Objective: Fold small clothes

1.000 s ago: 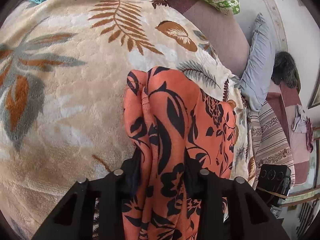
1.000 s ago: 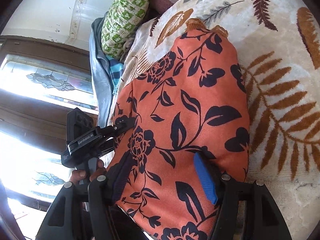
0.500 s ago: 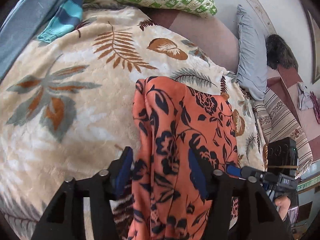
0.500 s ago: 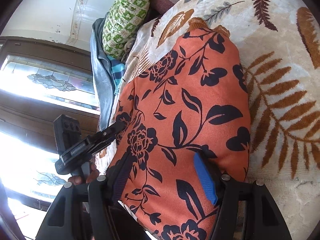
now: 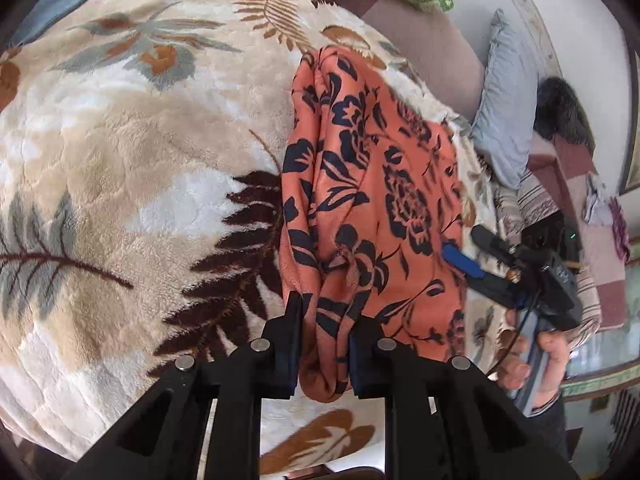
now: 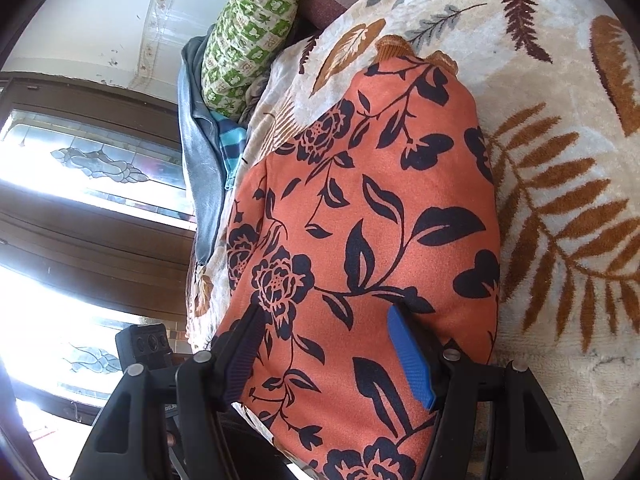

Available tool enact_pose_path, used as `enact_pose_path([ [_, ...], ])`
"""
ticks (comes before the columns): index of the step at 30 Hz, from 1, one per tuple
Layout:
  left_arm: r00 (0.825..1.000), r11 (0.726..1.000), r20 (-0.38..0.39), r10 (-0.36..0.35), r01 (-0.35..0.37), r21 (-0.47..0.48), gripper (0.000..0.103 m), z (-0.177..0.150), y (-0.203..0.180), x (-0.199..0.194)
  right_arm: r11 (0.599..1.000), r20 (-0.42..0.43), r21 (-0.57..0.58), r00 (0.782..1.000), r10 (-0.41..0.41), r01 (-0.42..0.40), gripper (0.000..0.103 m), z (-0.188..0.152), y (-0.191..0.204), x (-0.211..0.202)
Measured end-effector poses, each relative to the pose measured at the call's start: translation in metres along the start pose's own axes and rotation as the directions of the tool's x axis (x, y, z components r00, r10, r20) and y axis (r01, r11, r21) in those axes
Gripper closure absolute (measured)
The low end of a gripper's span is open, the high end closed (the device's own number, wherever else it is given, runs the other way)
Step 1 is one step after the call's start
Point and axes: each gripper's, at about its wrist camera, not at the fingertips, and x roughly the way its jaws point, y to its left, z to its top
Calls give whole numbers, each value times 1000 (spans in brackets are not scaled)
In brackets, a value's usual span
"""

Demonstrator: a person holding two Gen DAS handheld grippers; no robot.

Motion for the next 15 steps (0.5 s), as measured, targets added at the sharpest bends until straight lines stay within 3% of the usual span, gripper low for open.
enact_pose_path([
  [2, 999, 999, 45, 29, -29, 17, 84, -4, -6, -6, 1000, 0, -5, 1000, -5, 5, 35, 0, 1, 0],
  [4, 995, 995, -3, 95, -95, -26, 83, -7, 9, 15, 1000, -3, -8, 1000, -12, 12, 35, 0, 1, 2],
  [6, 999, 994, -11, 52, -52, -100, 83, -6, 23, 20, 1000, -11, -3, 1000, -16, 16, 35, 0, 3, 4],
  [11, 992, 992, 26, 125, -126, 11, 77, -9, -3, 6, 998, -8, -45, 999, -52, 52, 35, -3, 19, -7],
  [15, 984, 986, 59, 167, -168, 15, 72, -14, -8, -1, 997, 6, -71, 1000, 15, -14, 31, -8, 30, -13],
])
